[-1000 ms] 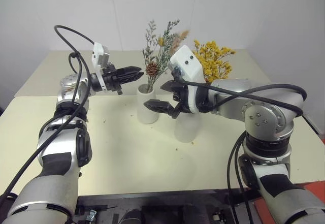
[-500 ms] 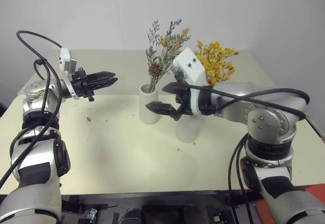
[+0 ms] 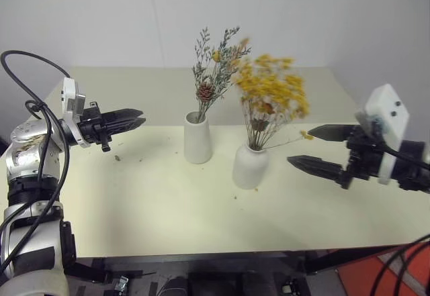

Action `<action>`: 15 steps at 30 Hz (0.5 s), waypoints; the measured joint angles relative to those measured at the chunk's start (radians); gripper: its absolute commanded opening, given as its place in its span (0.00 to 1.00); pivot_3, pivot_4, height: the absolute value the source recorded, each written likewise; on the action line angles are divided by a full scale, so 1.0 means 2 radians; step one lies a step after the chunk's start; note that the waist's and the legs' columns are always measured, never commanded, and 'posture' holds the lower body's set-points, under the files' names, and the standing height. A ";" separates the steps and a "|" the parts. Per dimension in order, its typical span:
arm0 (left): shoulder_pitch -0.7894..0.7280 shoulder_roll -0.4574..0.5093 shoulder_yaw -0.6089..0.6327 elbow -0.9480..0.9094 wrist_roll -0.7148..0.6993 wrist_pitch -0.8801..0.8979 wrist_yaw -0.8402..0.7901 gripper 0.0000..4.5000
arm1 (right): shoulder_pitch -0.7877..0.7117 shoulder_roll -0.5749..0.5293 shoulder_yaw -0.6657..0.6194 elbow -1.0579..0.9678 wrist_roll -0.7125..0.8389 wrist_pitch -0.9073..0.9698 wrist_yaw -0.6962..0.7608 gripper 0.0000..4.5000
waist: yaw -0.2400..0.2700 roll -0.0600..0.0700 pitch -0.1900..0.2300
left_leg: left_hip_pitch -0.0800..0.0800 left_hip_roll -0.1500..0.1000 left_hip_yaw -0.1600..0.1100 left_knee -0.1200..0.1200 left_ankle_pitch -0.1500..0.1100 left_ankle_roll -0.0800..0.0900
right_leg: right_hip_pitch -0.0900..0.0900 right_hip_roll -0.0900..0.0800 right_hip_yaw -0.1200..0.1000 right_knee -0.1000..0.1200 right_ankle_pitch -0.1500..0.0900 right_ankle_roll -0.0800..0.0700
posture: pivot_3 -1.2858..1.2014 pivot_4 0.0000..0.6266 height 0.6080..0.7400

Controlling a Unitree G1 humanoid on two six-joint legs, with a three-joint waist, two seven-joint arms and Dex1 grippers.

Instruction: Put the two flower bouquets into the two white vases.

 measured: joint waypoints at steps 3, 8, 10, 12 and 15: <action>0.005 -0.001 0.000 -0.013 -0.007 0.007 0.012 0.28 | 0.043 -0.030 -0.030 0.012 -0.006 -0.033 0.023 1.00 | 0.000 0.000 0.000 | 0.004 0.001 0.001 -0.001 0.000 0.000 | 0.004 0.000 0.000 -0.002 -0.001 0.000 | 0.52 0.24 1.00; 0.017 0.000 0.001 -0.022 -0.018 0.007 0.021 0.28 | 0.090 -0.057 -0.057 0.033 -0.024 -0.068 0.038 1.00 | 0.001 0.000 0.000 | 0.004 0.001 0.001 -0.001 0.000 0.000 | 0.005 0.001 0.000 -0.004 0.000 0.000 | 0.52 0.24 1.00; 0.020 0.001 0.001 -0.022 -0.023 0.007 0.023 0.28 | 0.104 -0.063 -0.064 0.039 -0.029 -0.078 0.044 1.00 | 0.003 0.000 0.000 | 0.004 0.001 0.001 -0.001 0.000 0.000 | 0.005 0.000 0.000 -0.005 0.000 0.001 | 0.52 0.24 1.00; 0.020 0.004 0.001 -0.025 -0.025 0.007 0.023 0.28 | 0.115 -0.066 -0.074 0.040 -0.030 -0.085 0.047 1.00 | 0.005 0.000 0.000 | 0.003 0.001 0.001 -0.001 0.000 0.000 | 0.005 0.000 0.000 -0.005 0.000 0.001 | 0.52 0.24 1.00; 0.021 0.008 0.001 -0.027 -0.026 0.007 0.024 0.28 | 0.133 -0.070 -0.090 0.040 -0.034 -0.094 0.050 1.00 | 0.009 0.000 0.000 | 0.003 0.001 0.001 -0.001 0.000 0.000 | 0.005 0.000 0.000 -0.005 0.000 0.001 | 0.52 0.24 1.00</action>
